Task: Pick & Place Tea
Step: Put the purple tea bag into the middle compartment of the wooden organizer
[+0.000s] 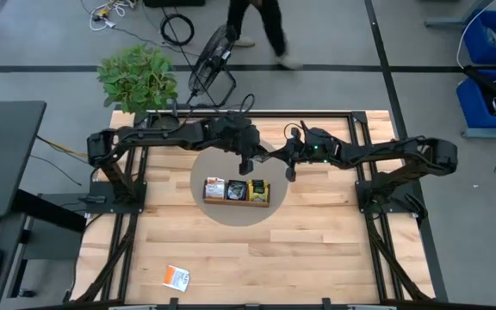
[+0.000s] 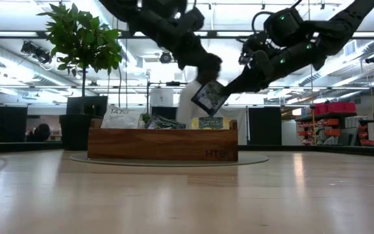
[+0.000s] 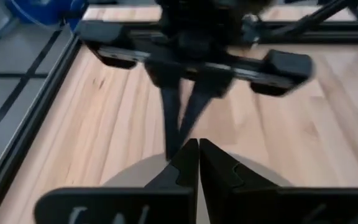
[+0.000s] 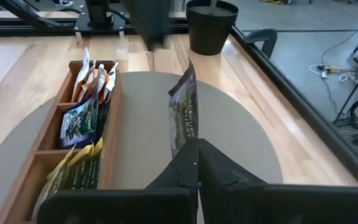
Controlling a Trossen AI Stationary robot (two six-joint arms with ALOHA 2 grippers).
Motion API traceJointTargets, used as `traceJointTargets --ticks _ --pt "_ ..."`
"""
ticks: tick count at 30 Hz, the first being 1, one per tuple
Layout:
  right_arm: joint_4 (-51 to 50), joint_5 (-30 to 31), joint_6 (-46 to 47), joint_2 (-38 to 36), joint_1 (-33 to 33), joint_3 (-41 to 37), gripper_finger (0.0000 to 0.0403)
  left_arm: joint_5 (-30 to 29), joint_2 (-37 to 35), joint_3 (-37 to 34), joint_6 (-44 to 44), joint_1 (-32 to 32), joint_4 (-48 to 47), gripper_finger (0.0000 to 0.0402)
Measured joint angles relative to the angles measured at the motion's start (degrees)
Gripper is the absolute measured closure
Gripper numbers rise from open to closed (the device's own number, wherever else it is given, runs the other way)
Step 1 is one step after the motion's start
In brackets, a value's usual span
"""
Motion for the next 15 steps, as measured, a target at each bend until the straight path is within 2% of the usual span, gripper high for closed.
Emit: traceJointTargets --ticks 8,15 --pt "-3.4 0.9 -0.2 -5.5 1.0 -0.7 0.0402 0.2 -9.1 -13.5 -0.6 -3.8 18.3 0.0393" --pt "-1.5 0.8 0.4 -5.6 2.4 -0.8 0.0403 -0.2 -19.0 -25.5 -3.1 -5.9 25.3 0.0391"
